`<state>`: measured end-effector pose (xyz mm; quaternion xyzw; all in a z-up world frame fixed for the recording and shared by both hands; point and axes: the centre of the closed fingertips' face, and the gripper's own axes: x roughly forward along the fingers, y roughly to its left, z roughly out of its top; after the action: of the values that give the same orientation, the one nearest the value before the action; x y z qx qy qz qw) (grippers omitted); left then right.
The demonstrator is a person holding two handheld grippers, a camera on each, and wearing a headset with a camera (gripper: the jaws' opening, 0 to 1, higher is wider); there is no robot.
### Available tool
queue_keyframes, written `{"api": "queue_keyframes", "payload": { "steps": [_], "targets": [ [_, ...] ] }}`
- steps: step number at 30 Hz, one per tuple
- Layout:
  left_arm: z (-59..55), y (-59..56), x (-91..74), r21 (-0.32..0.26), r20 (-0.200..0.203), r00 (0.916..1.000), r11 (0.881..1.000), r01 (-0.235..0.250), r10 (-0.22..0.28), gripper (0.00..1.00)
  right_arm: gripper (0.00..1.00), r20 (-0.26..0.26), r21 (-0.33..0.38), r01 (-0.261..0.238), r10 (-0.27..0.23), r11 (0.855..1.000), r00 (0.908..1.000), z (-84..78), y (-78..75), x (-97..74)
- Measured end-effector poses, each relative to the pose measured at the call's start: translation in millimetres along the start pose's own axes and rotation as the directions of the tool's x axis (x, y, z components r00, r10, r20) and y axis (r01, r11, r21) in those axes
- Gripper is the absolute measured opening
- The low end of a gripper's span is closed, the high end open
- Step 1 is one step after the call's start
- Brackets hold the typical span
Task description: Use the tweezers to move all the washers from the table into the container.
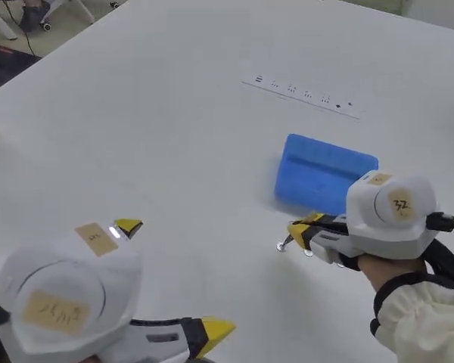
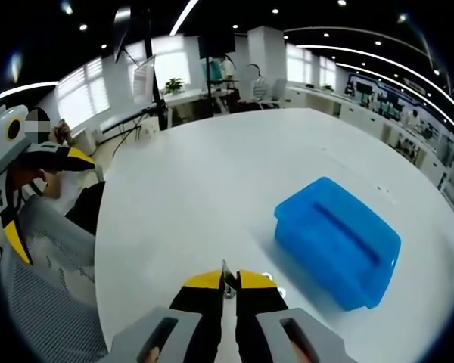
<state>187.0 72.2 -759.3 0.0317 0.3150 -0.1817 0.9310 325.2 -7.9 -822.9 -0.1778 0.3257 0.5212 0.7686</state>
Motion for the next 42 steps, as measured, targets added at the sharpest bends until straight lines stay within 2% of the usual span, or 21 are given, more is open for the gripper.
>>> {"api": "queue_keyframes", "payload": {
  "steps": [3, 6, 11, 21, 27, 38, 42],
  "targets": [
    [0.3, -2.6, -2.2, -0.01, 0.005, 1.0, 1.0, 0.001, 0.0, 0.99, 0.0, -0.011, -0.005, 0.003, -0.003, 1.0, 0.9999, 0.3, -0.9, 1.0],
    [-0.4, -2.0, -5.4, -0.003, 0.0, 0.9999, 1.0, -0.013, 0.013, 0.99, 0.0, -0.01, 0.028, 0.001, -0.001, 1.0, 1.0, 0.1, -3.0, 0.2],
    [0.3, 1.1, -11.2, -0.002, 0.003, 0.9994, 0.999, -0.033, 0.033, 0.99, 0.0, 0.019, 0.077, -0.004, 0.003, 0.997, 0.9998, 8.3, -4.2, -9.8],
    [-0.6, 4.3, -15.5, -0.024, -0.001, 0.9985, 0.998, -0.054, 0.054, 0.99, 0.0, 0.07, 0.061, 0.019, -0.023, 0.998, 0.9973, 31.1, -13.4, -35.0],
    [1.8, 4.1, -14.9, -0.033, 0.001, 0.9986, 0.998, -0.053, 0.053, 0.99, 0.0, 0.082, 0.041, 0.04, -0.043, 0.998, 0.9957, 45.8, -20.5, -45.1],
    [2.4, 9.4, -16.7, -0.033, -0.003, 0.9981, 0.998, -0.061, 0.061, 0.99, 0.0, 0.114, 0.021, 0.081, -0.083, 0.996, 0.9901, 69.6, -35.3, -47.4],
    [-0.9, 9.9, -15.8, -0.029, -0.018, 0.9979, 0.998, -0.063, 0.062, 0.99, 0.0, 0.131, 0.016, 0.093, -0.095, 0.995, 0.9869, 81.3, -40.7, -46.3]
  ]
}}
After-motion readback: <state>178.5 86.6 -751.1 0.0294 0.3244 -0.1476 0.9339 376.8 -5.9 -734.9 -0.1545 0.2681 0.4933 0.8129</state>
